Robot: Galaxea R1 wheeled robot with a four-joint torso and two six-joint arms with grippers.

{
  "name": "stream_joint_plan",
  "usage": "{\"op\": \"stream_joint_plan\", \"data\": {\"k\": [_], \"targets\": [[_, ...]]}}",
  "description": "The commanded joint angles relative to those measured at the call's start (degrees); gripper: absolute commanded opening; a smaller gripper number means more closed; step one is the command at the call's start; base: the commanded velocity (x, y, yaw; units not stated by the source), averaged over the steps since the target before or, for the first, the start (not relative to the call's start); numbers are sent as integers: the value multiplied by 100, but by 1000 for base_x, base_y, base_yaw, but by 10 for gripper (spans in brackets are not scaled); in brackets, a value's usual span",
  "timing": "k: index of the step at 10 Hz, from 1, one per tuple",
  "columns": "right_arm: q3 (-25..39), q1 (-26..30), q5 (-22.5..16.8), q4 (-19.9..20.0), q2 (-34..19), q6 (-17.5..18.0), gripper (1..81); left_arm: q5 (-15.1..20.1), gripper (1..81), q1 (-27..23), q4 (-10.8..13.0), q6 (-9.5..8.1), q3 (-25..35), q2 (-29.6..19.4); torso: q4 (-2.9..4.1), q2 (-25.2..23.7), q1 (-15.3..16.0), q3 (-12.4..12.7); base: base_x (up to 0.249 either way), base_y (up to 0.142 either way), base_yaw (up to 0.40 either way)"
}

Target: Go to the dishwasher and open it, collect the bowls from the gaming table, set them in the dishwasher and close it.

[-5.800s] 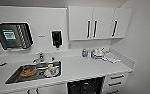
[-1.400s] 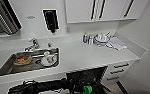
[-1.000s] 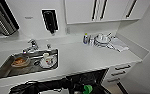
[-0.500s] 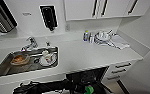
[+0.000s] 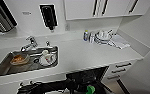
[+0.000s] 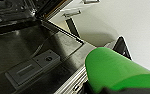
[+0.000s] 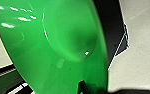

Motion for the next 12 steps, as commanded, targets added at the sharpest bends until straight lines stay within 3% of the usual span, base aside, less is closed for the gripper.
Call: {"op": "stream_joint_plan", "data": {"k": [1,7,8,12], "targets": [[219,-41,-479,-208,88,-160,10,161,10,-926,20,7,-327,380,0,0,0,0,0,0,0],[219,-32,-479,-208,88,-160,10,169,10,-1164,20,7,-398,600,0,0,0,-2,0,0,0],[219,-23,-479,-208,88,-160,10,178,811,-1164,11,7,-415,600,0,0,0,-2,0,0,0],[219,-15,-488,-216,97,-169,10,178,811,-1129,-33,7,-345,512,0,0,0,-2,0,0,0]]}}
